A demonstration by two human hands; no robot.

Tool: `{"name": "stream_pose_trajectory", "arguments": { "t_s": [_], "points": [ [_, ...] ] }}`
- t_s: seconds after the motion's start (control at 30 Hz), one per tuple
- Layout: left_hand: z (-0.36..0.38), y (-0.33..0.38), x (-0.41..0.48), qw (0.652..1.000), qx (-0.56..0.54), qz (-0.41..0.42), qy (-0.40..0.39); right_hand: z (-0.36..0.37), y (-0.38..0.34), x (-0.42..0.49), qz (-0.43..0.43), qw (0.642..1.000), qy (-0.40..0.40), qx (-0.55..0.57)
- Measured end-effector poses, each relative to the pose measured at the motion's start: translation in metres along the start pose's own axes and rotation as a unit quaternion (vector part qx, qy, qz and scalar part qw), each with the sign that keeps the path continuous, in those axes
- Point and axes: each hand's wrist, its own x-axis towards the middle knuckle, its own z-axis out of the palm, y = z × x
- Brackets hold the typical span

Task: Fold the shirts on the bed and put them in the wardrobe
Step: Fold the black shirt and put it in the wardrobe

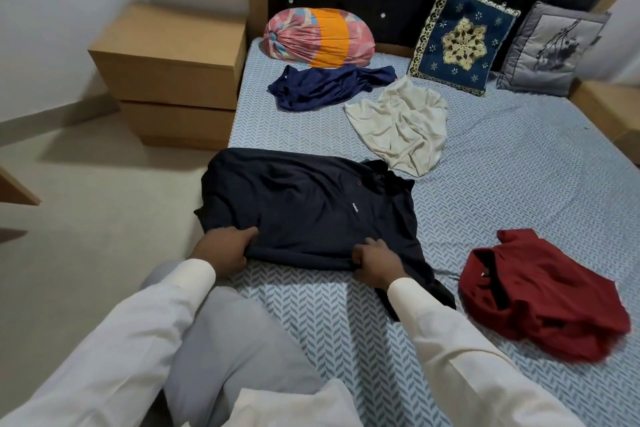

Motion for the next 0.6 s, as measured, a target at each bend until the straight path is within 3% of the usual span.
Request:
{"name": "stream_pose_trajectory", "arguments": {
  "t_s": [0.1,0.17,0.23,0.27,0.33,0.37,0.4,0.43,0.5,0.6],
  "points": [
    [-0.016,-0.003,-0.010,0.996,0.000,-0.061,-0.063,0.002,0.020,-0.012,0.066,0.995,0.068,-0.018],
    [-0.032,0.000,-0.009,0.990,-0.003,-0.127,-0.065,-0.005,0.031,-0.015,0.131,0.988,0.058,0.064],
    [-0.051,0.008,-0.007,0.962,-0.191,-0.181,-0.074,-0.027,0.032,-0.015,0.170,0.951,0.065,0.251],
    [-0.064,0.014,-0.005,0.911,-0.358,-0.190,-0.080,-0.047,0.026,-0.017,0.168,0.902,0.072,0.391],
    [-0.095,0.028,-0.008,0.738,-0.652,-0.153,-0.090,-0.093,0.011,-0.028,0.152,0.751,0.085,0.636],
    [-0.115,0.034,-0.014,0.660,-0.739,-0.108,-0.085,-0.120,0.005,-0.036,0.123,0.682,0.093,0.715],
    [-0.135,0.039,-0.021,0.605,-0.790,-0.060,-0.083,-0.145,0.002,-0.046,0.080,0.623,0.098,0.772],
    [-0.155,0.042,-0.027,0.577,-0.812,-0.011,-0.080,-0.170,-0.004,-0.056,0.027,0.577,0.098,0.811],
    [-0.186,0.045,-0.039,0.569,-0.816,0.070,-0.074,-0.213,-0.009,-0.077,-0.070,0.507,0.104,0.853],
    [-0.211,0.042,-0.043,0.579,-0.804,0.114,-0.072,-0.250,-0.008,-0.097,-0.160,0.469,0.123,0.860]
  ]
}}
